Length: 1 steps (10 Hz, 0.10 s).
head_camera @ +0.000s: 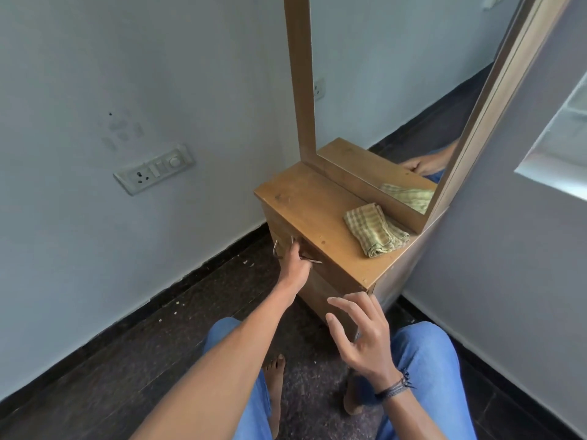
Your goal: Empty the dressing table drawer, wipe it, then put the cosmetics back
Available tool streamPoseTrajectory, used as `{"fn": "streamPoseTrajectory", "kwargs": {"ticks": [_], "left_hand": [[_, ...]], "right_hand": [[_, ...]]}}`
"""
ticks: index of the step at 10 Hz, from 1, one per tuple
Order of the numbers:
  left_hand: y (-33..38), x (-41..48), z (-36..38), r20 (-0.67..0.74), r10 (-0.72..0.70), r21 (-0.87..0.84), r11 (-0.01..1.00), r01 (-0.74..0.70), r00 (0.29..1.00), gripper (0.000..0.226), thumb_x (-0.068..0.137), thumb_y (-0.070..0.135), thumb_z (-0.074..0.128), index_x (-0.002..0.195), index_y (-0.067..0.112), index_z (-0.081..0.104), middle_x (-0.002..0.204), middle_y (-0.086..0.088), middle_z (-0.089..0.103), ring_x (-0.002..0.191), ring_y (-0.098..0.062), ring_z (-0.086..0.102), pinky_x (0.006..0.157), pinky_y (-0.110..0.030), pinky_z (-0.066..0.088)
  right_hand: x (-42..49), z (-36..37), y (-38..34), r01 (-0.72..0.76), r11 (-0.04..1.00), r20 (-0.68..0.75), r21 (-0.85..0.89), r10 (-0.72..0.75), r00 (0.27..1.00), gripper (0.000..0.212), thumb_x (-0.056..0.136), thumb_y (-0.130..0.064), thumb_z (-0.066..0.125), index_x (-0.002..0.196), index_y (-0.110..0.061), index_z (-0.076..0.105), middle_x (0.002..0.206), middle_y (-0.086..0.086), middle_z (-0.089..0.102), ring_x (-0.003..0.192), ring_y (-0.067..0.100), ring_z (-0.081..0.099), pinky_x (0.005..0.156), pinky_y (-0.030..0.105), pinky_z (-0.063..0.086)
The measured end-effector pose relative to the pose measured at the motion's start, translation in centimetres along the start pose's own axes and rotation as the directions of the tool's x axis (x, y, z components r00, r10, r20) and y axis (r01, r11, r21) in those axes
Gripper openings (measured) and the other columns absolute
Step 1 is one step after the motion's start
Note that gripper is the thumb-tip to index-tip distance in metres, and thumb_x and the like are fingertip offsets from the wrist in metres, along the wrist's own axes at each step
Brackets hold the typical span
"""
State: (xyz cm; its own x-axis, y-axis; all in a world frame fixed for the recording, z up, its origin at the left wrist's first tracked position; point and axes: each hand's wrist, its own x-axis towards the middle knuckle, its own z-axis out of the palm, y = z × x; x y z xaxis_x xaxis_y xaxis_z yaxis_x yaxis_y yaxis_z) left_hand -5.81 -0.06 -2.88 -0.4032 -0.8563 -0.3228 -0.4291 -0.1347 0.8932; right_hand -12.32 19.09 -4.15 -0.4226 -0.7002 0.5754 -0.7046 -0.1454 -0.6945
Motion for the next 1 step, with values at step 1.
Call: {"fn": "streamPoseTrajectory", "kwargs": {"ticks": [1], "left_hand": [[-0.06, -2.37, -0.32, -0.210, 0.030, -0.059, 0.997, -0.043, 0.977, 0.057, 0.097, -0.001, 0.047, 0.147, 0.026, 0.049, 0.151, 0.000, 0.047, 0.139, -0.021, 0.046, 0.113, -0.041, 0.042]], "right_hand": [[0.55, -0.04, -0.99, -0.030, 0.999, 0.029, -0.030, 0.030, 0.999, 0.021, 0.095, -0.034, 0.065, 0.108, -0.021, 0.075, 0.101, -0.009, 0.061, 0.093, 0.008, 0.056, 0.078, 0.021, 0.047]]}}
